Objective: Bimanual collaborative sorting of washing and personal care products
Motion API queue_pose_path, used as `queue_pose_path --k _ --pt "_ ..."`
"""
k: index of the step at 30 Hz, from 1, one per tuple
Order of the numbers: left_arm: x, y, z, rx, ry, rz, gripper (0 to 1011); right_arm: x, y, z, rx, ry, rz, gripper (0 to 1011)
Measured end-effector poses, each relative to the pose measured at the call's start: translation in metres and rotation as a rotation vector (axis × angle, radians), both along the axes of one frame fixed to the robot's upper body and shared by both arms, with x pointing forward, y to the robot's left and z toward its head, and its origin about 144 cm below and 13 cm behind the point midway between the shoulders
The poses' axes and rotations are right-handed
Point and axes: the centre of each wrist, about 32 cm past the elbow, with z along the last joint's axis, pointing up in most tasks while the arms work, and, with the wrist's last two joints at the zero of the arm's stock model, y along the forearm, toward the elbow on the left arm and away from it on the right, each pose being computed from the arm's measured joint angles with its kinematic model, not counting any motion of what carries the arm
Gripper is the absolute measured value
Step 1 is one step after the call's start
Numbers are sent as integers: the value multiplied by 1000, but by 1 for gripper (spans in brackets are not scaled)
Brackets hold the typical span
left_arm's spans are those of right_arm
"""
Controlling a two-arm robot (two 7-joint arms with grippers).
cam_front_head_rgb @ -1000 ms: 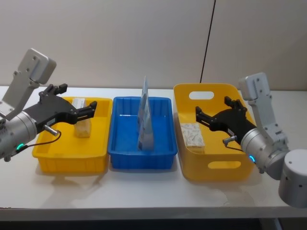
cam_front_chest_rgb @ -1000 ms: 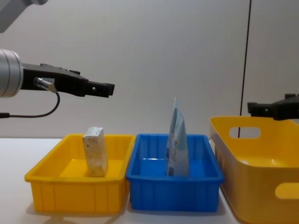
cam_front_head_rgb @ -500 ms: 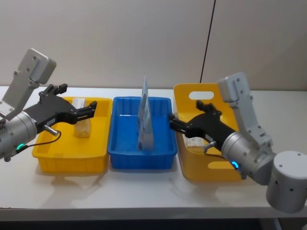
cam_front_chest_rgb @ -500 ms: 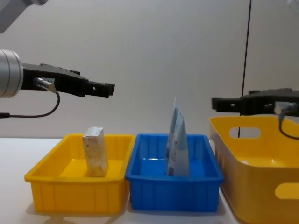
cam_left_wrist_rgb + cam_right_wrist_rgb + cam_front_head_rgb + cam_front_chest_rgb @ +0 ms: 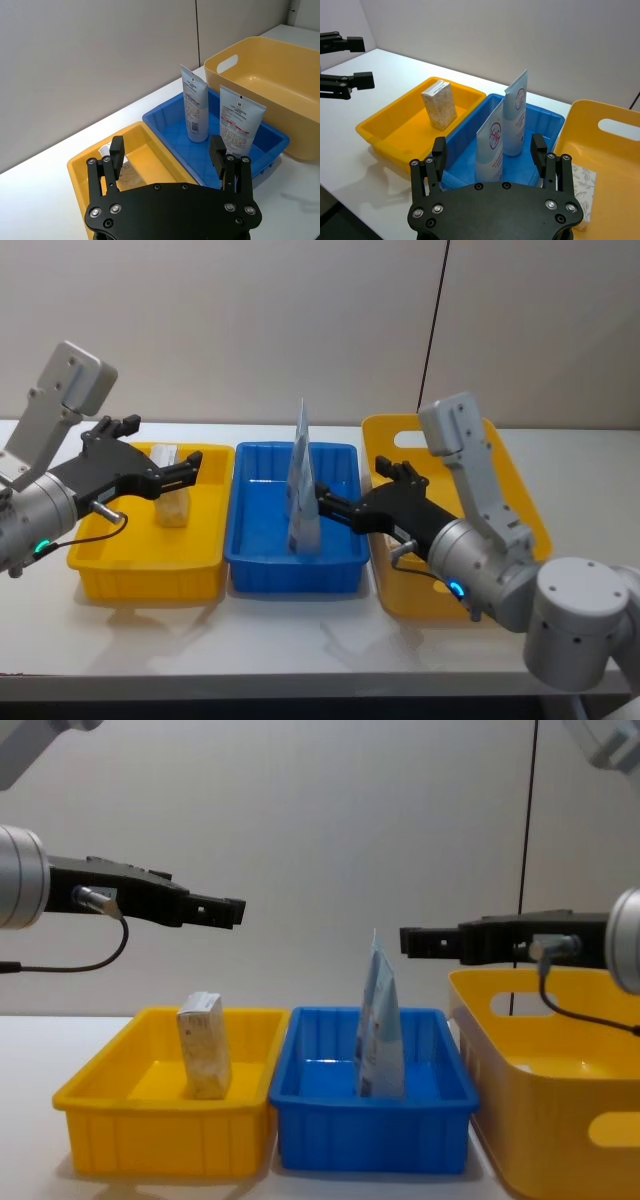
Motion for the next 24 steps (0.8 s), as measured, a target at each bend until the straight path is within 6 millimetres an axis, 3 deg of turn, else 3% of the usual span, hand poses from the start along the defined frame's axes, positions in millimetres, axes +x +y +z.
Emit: queue_pose_path --k 24 --pt "0 0 0 0 0 0 1001 11 48 -20 -74 41 -98 1004"
